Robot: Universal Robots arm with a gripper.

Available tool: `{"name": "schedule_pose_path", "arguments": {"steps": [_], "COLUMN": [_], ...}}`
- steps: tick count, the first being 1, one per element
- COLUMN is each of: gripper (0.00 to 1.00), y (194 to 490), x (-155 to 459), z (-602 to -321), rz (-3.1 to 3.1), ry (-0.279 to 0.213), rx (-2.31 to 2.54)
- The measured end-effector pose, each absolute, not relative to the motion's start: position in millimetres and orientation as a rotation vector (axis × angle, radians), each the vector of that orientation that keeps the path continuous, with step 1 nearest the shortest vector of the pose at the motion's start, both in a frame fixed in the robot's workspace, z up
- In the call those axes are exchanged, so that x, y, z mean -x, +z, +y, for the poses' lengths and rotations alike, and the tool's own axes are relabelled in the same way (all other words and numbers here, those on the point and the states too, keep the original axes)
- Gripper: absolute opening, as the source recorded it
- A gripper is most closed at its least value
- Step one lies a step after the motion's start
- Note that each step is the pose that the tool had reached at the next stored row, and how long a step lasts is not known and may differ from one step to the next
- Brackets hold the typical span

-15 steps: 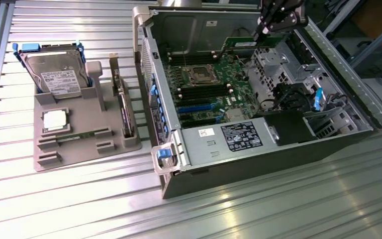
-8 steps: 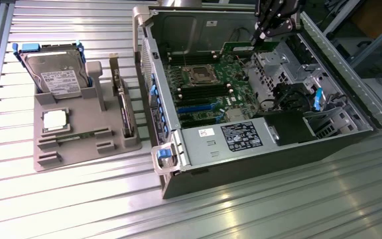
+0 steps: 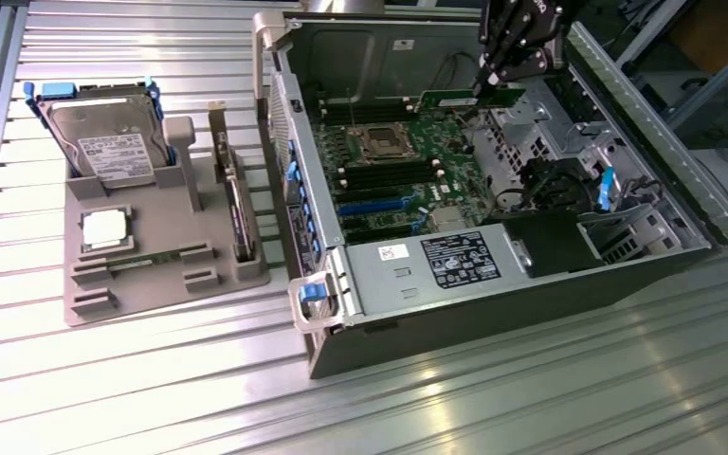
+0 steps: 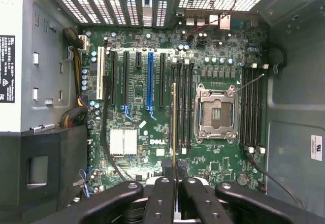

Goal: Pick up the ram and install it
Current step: 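Insert the ram into the slot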

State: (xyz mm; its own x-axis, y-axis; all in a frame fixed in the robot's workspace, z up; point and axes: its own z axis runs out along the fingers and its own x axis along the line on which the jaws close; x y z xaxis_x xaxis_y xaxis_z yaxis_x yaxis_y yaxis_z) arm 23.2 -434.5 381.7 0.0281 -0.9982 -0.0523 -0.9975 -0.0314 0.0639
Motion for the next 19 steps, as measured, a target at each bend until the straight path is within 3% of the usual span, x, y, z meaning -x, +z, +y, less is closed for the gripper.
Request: {"name": "schedule_pose_path", "arguments": {"steps": [19], "gripper": [0.12], "y": [360.1], "x": [-17.1], "z": [-434.5], "rz": [-2.18], "ry": [-0.129], "rx": [-2.246]}}
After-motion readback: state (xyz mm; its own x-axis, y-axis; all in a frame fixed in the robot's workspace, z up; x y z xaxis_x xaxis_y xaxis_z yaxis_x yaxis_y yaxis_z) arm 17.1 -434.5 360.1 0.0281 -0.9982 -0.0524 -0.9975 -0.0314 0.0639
